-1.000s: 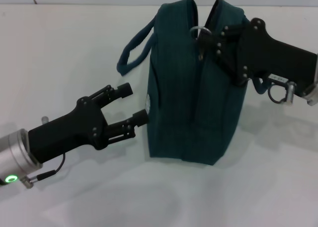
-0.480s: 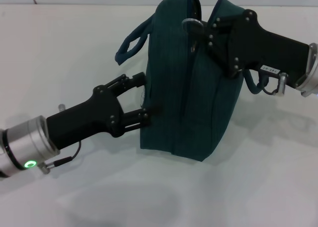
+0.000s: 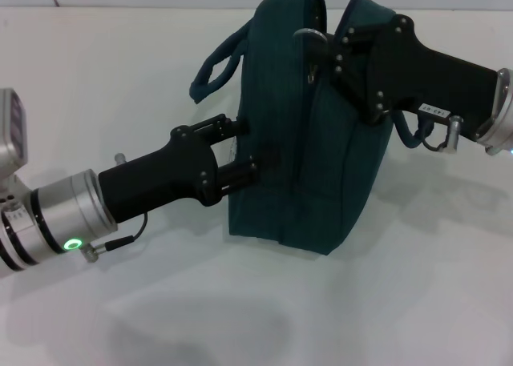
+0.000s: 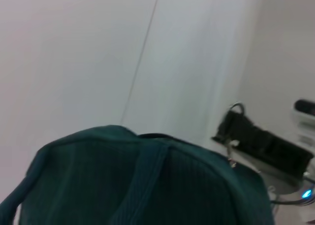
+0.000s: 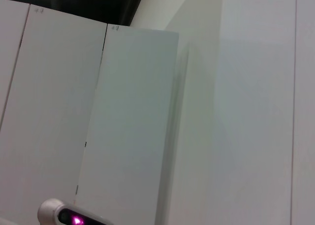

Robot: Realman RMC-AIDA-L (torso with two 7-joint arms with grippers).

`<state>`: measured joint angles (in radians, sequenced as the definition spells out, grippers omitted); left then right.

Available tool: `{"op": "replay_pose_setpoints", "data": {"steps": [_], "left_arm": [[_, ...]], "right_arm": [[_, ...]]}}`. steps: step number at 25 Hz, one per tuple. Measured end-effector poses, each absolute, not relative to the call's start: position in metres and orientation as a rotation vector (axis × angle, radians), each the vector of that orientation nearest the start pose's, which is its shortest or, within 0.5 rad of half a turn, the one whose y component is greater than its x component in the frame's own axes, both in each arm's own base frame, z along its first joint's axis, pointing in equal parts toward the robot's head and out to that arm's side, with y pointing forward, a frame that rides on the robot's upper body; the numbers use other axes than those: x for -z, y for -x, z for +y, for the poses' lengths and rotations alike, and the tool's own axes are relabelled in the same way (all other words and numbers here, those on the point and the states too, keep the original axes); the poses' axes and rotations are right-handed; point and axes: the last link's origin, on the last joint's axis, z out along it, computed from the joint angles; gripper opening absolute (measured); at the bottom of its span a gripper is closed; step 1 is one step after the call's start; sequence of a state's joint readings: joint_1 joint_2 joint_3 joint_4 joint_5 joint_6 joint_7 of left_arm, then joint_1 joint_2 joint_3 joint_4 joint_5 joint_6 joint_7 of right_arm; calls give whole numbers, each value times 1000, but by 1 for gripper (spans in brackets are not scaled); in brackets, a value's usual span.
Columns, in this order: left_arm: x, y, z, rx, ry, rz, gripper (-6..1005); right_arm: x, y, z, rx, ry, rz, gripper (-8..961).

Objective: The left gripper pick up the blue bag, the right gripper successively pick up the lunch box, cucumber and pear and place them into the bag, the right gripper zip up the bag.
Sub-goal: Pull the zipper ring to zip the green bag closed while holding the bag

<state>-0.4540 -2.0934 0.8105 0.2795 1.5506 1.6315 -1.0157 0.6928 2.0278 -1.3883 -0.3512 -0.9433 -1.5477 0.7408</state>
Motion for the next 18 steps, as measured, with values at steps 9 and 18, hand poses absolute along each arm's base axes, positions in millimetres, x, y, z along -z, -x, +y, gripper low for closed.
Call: {"op": "replay_pose_setpoints", "data": {"steps": [9, 18], "left_arm": [[40, 257, 287, 1210, 2495, -575, 439], [44, 255, 284, 1186, 2560, -552, 244]], "right_arm": [[26, -156, 352, -1286, 2501, -150, 4], [22, -156, 354, -1313, 2471, -108, 4]]}}
